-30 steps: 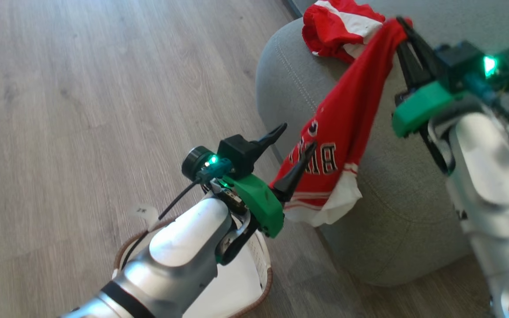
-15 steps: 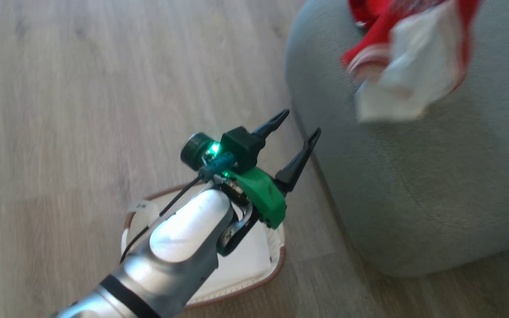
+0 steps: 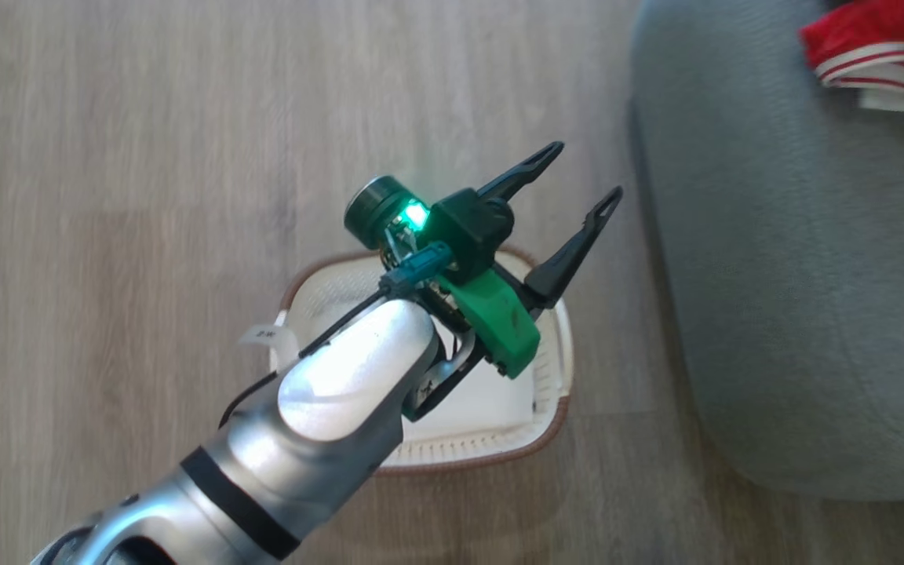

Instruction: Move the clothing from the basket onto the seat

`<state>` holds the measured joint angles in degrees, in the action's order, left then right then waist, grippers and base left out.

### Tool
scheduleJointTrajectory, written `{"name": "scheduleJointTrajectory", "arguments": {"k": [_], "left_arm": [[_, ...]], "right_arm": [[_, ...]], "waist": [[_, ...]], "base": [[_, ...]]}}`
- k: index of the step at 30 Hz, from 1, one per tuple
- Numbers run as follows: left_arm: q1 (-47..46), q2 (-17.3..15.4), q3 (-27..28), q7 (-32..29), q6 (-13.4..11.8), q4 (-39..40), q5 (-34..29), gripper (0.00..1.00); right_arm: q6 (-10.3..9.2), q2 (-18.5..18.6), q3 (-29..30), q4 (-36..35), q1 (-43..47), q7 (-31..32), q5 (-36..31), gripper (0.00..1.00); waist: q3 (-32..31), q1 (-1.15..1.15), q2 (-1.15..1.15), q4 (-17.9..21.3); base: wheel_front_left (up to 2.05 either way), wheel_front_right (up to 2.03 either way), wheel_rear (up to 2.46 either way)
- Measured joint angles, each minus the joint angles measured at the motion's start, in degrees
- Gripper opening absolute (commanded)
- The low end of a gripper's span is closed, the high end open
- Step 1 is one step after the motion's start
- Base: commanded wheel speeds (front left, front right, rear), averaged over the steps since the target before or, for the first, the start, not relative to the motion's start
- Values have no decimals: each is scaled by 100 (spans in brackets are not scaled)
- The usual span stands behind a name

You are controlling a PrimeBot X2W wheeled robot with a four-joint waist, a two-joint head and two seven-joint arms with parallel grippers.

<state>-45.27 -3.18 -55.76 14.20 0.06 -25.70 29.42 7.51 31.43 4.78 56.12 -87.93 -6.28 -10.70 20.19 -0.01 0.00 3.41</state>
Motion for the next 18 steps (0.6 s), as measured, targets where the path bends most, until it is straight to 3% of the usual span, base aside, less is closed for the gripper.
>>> {"name": "scheduleJointTrajectory", "arguments": {"k": [10, 18], "left_arm": [[-173, -26, -97, -9, -59, 185, -93, 100], [-175, -134, -102, -77, -68, 261, -93, 100]], "right_arm": [[0, -166, 1538, 631, 1368, -288, -1010, 0], [0, -471, 2182, 856, 1659, -289, -1606, 0]], "waist": [[642, -1, 0, -442], [767, 0, 0, -339]], "base": [[0, 0, 0], [0, 0, 0]]}}
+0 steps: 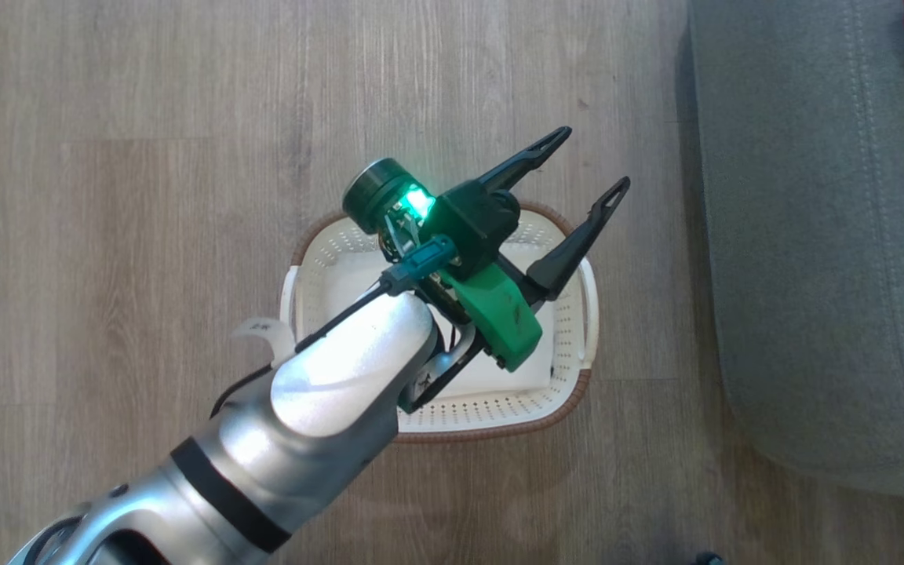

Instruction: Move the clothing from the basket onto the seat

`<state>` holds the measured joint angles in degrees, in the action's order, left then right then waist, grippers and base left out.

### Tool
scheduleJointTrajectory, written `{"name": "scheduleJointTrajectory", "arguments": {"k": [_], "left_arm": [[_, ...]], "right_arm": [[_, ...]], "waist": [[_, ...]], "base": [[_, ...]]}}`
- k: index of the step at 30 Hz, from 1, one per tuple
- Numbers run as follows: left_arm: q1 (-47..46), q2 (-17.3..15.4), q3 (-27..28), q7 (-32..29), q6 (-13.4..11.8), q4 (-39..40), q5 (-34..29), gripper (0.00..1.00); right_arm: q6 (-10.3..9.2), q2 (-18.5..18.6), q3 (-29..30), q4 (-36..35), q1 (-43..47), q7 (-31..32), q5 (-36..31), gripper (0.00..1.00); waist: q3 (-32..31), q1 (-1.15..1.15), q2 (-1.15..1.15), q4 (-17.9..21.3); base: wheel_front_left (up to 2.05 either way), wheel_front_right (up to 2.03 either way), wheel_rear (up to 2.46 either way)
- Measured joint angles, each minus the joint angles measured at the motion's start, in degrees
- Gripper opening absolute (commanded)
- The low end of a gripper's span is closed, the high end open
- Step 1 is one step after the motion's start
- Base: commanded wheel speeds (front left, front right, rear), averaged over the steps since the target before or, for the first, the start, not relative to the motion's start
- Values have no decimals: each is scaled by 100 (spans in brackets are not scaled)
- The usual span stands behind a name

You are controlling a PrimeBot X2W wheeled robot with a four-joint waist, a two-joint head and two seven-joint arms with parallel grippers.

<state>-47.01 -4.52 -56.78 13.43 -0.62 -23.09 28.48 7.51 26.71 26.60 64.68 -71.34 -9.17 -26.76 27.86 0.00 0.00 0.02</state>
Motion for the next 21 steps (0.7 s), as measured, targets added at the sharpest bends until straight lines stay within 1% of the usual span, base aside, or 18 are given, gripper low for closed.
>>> {"name": "scheduleJointTrajectory", "arguments": {"k": [4, 8, 9, 11, 12, 13, 15, 21], "left_arm": [[-5, -18, -3, -27, -42, 45, 1, 100], [-5, -69, 4, -27, -49, 46, 1, 100], [-5, -81, 5, -27, -49, 46, 3, 100], [-5, -102, 9, -26, -59, 47, 9, 100], [-5, -111, 10, -26, -76, 48, 9, 100], [-5, -122, 12, -25, -94, 49, 10, 100], [-3, -149, 37, -23, -118, 57, 49, 100], [49, -240, 201, 14, -196, 49, 199, 100]], "right_arm": [[0, -30, 77, 191, 79, -141, -191, 0], [0, -189, 119, 353, 153, -226, -299, 0], [0, -220, 151, 385, 197, -247, -312, 12], [0, -288, 268, 409, 292, -269, -313, 45], [0, -322, 302, 421, 327, -299, -320, 91], [0, -361, 325, 419, 357, -330, -320, 100], [0, -460, 345, 431, 394, -368, -335, 100], [0, -687, 166, 515, 397, -503, -289, 100]], "waist": [[13, 0, 0, 93], [11, 0, 0, 193], [6, 0, 0, 215], [-12, 0, 0, 260], [-25, 0, 0, 283], [-42, 0, 0, 308], [-91, 0, 0, 354], [-313, 0, 0, 497]], "base": [[0, 0, 0], [0, 0, 0], [0, 0, 0], [0, 0, 0], [0, 0, 0], [0, 0, 0], [0, 0, 0], [0, 0, 0]]}}
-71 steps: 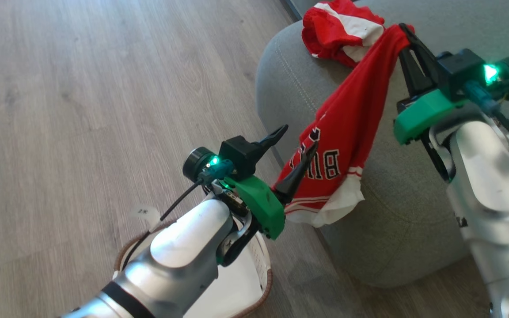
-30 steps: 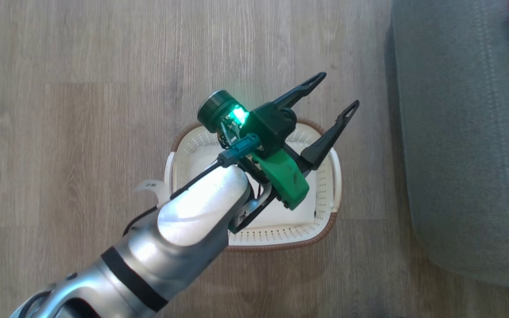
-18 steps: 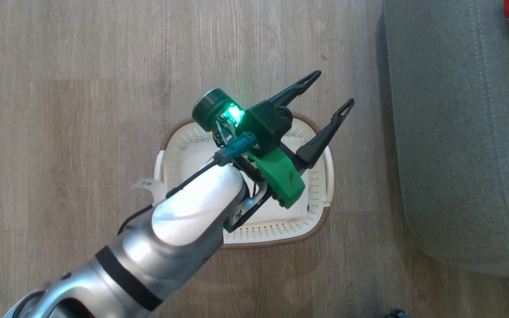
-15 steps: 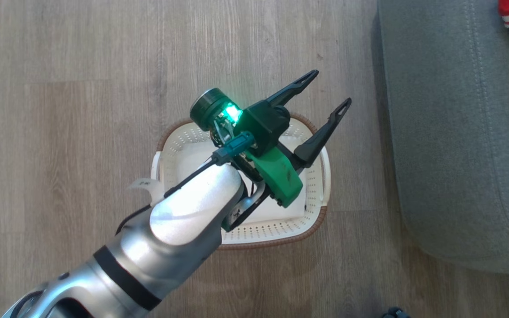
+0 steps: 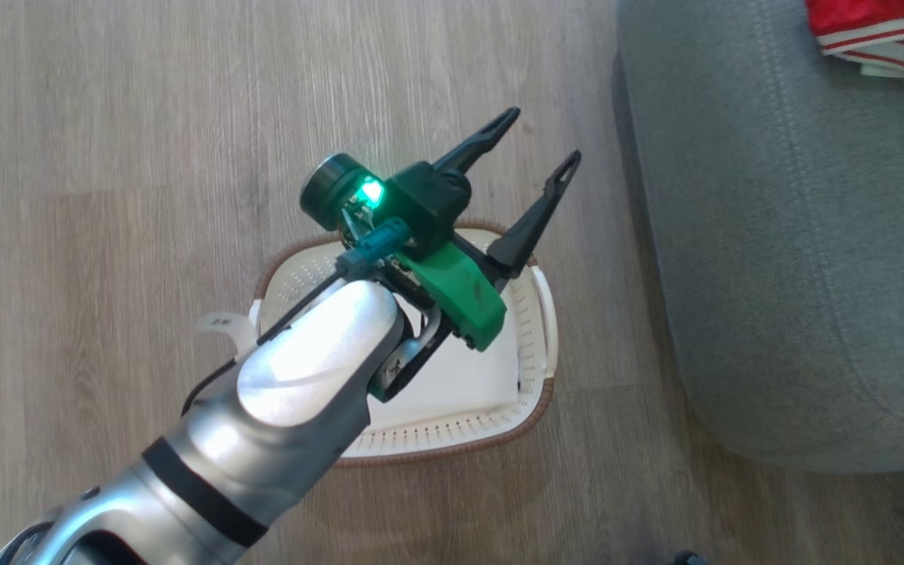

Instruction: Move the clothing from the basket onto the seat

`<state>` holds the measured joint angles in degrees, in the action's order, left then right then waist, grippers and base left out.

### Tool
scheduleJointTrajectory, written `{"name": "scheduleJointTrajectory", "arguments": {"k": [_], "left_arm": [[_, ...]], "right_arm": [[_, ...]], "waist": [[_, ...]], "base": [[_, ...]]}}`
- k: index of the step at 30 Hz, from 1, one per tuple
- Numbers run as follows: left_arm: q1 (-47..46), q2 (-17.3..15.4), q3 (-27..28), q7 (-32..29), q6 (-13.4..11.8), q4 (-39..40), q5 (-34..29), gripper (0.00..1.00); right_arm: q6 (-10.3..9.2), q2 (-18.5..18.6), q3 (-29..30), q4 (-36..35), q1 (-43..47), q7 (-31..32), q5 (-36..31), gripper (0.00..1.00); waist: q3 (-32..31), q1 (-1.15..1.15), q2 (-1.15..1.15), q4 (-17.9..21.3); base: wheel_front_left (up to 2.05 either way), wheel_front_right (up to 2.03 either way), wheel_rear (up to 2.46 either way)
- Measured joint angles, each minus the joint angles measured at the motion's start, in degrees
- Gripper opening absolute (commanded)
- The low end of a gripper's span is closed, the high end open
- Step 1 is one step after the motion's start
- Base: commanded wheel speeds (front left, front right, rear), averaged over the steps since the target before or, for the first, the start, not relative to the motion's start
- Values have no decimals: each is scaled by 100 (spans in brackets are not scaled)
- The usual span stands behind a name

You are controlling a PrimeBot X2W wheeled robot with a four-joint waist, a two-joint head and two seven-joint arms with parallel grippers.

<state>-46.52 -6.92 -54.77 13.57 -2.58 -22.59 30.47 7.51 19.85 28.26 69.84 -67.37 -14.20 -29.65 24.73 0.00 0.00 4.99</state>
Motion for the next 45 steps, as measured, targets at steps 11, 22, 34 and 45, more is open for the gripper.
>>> {"name": "scheduleJointTrajectory", "arguments": {"k": [11, 22, 34, 45], "left_arm": [[485, -170, 557, 65, -280, -16, 261, 100], [1528, -396, 1556, 71, -711, 202, 386, 100], [2835, -584, 2464, 71, -1078, 653, 77, 100], [4014, -689, 3121, 70, -1215, 1143, -59, 100]], "right_arm": [[0, -405, -1104, -355, 138, -19, 827, 100], [0, -575, -2126, -1202, 975, -26, 2175, 100], [0, -1227, -2260, -2813, 2800, -26, 2965, 100], [0, -1624, -2577, -4424, 4636, -26, 3288, 100]], "waist": [[-695, 0, 0, 116], [-1487, 0, 0, -138], [-2101, 0, 0, -563], [-2267, 0, 0, -684]], "base": [[0, 0, 0], [0, 0, 0], [0, 0, 0], [0, 0, 0]]}}
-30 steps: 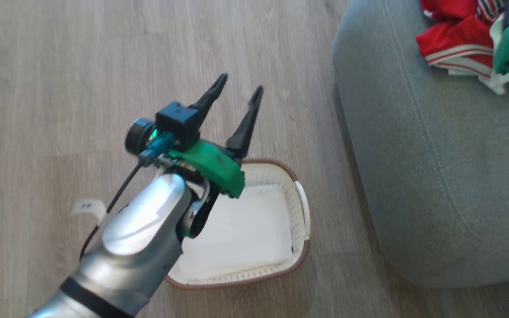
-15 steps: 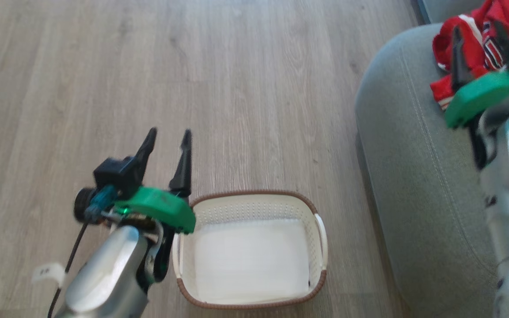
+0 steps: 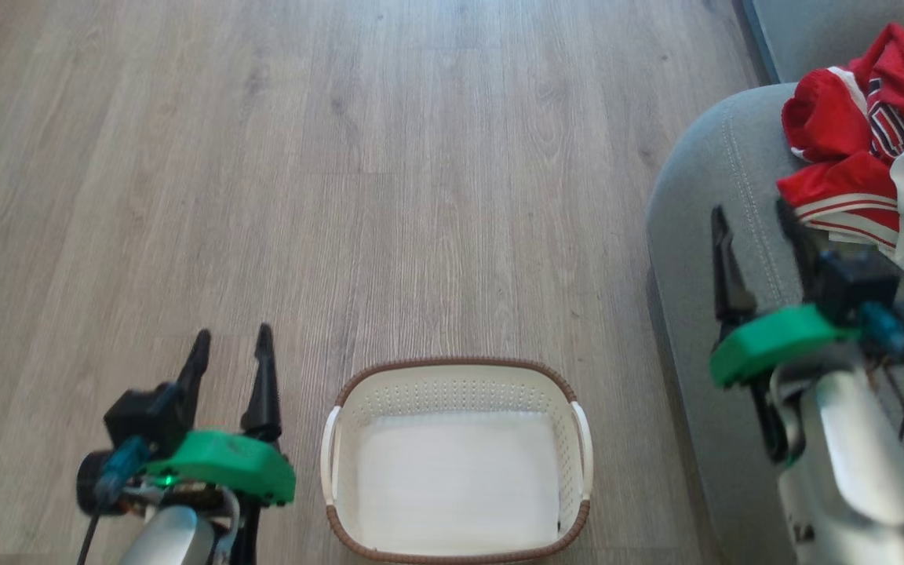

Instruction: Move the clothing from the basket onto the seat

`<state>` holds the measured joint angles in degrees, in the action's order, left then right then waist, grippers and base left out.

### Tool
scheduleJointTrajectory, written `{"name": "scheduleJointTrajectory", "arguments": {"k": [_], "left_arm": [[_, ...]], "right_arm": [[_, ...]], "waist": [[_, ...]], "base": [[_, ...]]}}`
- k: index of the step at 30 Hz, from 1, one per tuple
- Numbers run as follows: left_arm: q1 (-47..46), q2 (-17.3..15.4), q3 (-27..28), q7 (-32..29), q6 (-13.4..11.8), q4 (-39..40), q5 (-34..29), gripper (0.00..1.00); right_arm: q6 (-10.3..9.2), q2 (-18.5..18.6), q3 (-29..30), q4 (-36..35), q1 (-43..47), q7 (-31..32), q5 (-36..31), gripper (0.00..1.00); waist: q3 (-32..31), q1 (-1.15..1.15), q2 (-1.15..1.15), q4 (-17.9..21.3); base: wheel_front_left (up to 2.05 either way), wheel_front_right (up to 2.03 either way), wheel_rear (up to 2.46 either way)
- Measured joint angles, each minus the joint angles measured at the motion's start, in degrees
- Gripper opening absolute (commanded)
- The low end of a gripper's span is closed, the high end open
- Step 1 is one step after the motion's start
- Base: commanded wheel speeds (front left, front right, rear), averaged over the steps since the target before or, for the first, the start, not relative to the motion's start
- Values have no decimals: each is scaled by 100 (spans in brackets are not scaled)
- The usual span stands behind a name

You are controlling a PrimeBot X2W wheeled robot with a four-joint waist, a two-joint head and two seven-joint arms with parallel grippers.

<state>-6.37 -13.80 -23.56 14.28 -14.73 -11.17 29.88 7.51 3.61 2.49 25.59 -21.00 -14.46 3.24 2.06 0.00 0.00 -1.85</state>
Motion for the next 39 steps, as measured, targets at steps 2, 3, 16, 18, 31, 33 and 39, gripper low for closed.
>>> {"name": "scheduleJointTrajectory", "arguments": {"k": [2, 3, 16, 18, 31, 33, 39], "left_arm": [[163, -1, 108, 0, -34, 87, -41, 100], [259, -1, 181, 0, -45, 149, -65, 100], [1175, 38, 688, 0, -13, 595, -311, 100], [1248, 55, 765, 0, 13, 643, -350, 100], [1512, 211, 977, 0, 169, 699, -549, 100], [1512, 226, 1000, 0, 198, 686, -553, 100], [1512, 280, 1113, 0, 263, 581, -609, 100]], "right_arm": [[0, -2, -176, -193, 289, 0, 256, 100], [0, -7, -257, -281, 424, 0, 344, 100], [0, -30, -416, -884, 1523, 0, 703, 100], [0, -35, -393, -947, 1614, 0, 702, 100], [0, -62, -246, -1111, 1926, 0, 795, 100], [0, -62, -246, -1110, 1926, 0, 795, 100], [0, -63, -235, -1059, 1925, 0, 795, 100]], "waist": [[-23, 0, 0, -4], [-34, 0, 0, -2], [-250, 0, 0, -96], [-273, 0, 0, -117], [-356, 0, 0, -109], [-357, 0, 0, -105], [-357, 0, 0, -104]], "base": [[0, 0, 0], [0, 0, 0], [0, 0, 0], [0, 0, 0], [0, 0, 0], [0, 0, 0], [0, 0, 0]]}}
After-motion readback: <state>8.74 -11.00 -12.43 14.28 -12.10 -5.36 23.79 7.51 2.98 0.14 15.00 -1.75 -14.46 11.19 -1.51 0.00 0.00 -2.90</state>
